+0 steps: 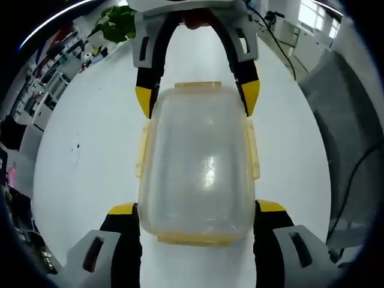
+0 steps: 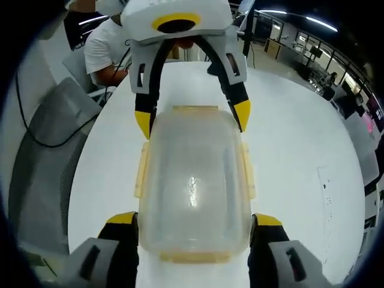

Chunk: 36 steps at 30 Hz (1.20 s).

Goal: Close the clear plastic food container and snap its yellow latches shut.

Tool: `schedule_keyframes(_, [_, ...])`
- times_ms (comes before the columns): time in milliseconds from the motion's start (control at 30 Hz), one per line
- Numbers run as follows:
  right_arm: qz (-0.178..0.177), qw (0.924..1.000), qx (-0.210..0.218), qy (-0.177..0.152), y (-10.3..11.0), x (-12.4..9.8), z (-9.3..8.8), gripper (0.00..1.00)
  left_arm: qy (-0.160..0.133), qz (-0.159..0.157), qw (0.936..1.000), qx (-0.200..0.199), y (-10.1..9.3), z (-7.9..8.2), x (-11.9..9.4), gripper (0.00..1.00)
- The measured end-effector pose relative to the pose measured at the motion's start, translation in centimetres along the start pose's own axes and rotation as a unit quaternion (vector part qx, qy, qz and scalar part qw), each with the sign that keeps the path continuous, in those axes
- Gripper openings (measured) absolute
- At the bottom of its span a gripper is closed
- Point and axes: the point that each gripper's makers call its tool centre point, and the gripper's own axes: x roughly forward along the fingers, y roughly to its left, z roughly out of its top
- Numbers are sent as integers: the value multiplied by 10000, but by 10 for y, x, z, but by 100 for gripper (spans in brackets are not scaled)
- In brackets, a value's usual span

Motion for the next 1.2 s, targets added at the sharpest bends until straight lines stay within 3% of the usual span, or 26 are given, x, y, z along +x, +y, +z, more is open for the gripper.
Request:
schedule_keyframes(167, [-28,9999,54,-87,-1,-1,1,76,-63,7,10000,-22,0,-1,-2,75])
schedule_keyframes(233, [-135,9997,184,18,-4,-2,-4,84,-112,-3,9999,-35,-3,0,-4,77])
schedule_keyframes(267, [-287,9986,426,78,-6,-3,-7,94,-173,55,9998,-56,-2,2,-5,81])
schedule_keyframes(333, [-234,9982,547,114,-3,-6,-9,99,-150,152,9997,-122,1,1,-6,96])
schedule_keyframes(400, [-311,9980,531,167,-4,-8,-12,99,-183,12,9997,-159,-8,2,-7,99])
schedule_keyframes(467, [-339,9980,531,76,-3,-10,-10,99,-22,242,9997,-5,-3,-3,-8,99])
schedule_keyframes(833, [-573,9960,678,-91,5,-22,2,99,-152,332,9982,-479,-11,-1,-20,99])
schedule_keyframes(1033, [-725,9916,1046,-221,10,-30,4,99,-120,493,9968,-621,-14,-6,-30,99])
schedule_keyframes(1200, [-964,9829,1509,-416,12,-35,4,99,-150,598,9948,-813,-19,-8,-35,99])
